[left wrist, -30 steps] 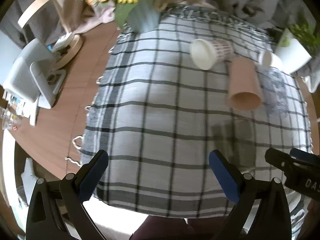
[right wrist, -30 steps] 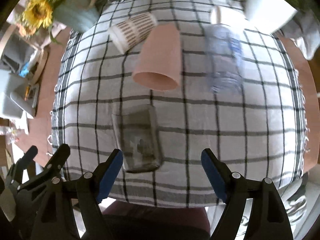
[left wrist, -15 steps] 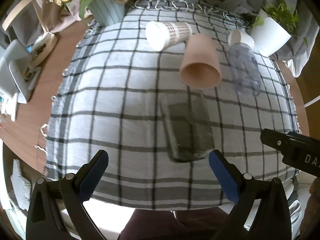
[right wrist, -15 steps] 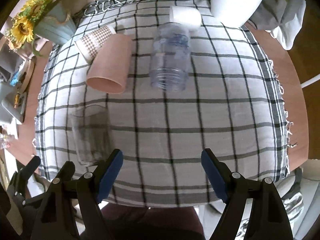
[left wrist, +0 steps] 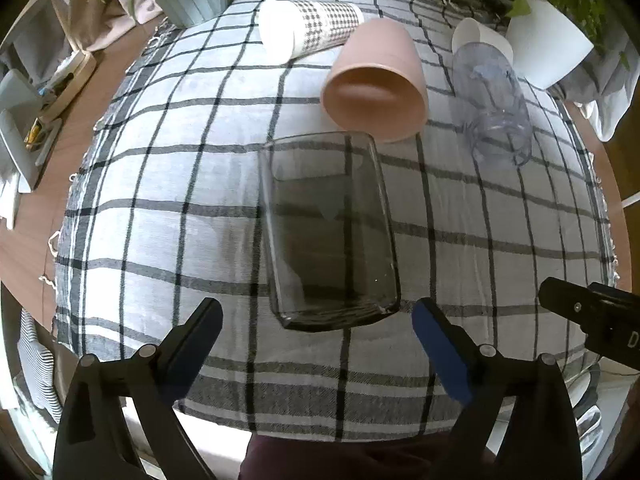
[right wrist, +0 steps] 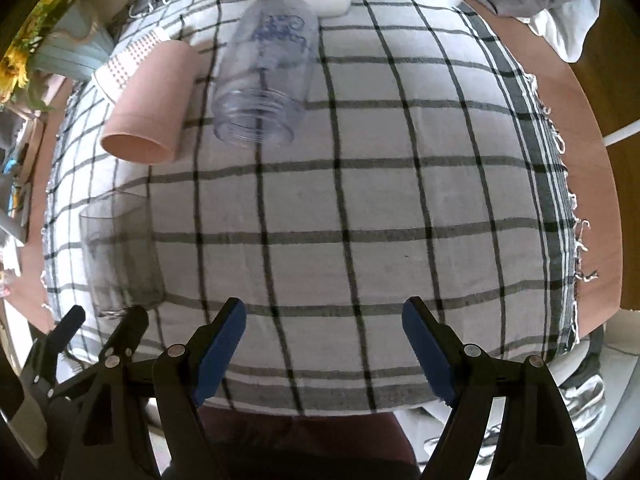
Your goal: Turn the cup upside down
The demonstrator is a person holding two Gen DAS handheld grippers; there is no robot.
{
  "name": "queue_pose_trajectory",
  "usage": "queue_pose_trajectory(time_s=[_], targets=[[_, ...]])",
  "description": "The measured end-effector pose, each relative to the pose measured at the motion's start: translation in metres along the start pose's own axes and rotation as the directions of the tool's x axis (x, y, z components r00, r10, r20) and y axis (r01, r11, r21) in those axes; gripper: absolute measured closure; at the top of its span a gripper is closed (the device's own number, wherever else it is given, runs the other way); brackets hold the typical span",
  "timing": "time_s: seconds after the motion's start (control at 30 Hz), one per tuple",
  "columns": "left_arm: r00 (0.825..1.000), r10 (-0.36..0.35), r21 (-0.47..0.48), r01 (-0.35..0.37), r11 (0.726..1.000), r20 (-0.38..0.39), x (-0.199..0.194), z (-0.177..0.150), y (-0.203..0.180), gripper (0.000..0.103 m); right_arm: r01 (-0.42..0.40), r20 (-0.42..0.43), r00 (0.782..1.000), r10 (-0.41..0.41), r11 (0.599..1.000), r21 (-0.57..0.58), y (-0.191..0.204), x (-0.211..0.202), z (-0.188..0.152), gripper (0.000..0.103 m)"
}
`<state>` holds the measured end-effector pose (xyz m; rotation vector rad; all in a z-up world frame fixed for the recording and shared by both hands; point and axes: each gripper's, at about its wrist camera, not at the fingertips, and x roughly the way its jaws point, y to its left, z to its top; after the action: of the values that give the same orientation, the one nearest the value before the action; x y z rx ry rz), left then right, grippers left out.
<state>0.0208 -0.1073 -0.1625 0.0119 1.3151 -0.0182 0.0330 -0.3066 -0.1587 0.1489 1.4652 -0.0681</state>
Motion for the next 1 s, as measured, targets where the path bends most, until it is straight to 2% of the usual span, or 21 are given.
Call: queue_pose_trajectory(time_s=[0.1, 0.17, 0.3, 0.57, 1.0], targets=[[1.000, 0.012, 0.012, -0.013, 1.000, 0.010, 0.005, 0.002, -0.006, 0.012, 0.008, -0.005, 1.000, -0.008, 1.000, 0.001, -0.004, 0.004, 0.000, 0.023], [1.000, 0.011, 0.016, -0.011, 1.000, 0.008, 0.009, 0.003, -0.007, 0.025, 0.013, -0.010, 1.000, -0.013, 1.000, 0.002, -0.006, 0.006, 0.000, 0.023], [1.000, 0.007, 0.024, -0.007, 1.000, 0.003, 0.016, 0.004, -0.009, 0.035, 0.018, -0.032, 0.999, -0.018, 1.000, 0.002, -0.008, 0.013, -0.001, 0.023], [1.000, 0.012, 0.027, -0.013, 1.000, 0.010, 0.010, 0.000, -0.009, 0.036, 0.009, -0.050, 0.999, -0.009, 1.000, -0.014, -0.006, 0.021, -0.008, 0.023], [0.998, -0.001, 0.009, 0.000, 1.000, 0.070, -0.032, 0.001, -0.003, 0.037, -0.062, -0.019, 0.998, 0.061, 0.997, -0.052, 0.006, 0.008, -0.006, 0.023]])
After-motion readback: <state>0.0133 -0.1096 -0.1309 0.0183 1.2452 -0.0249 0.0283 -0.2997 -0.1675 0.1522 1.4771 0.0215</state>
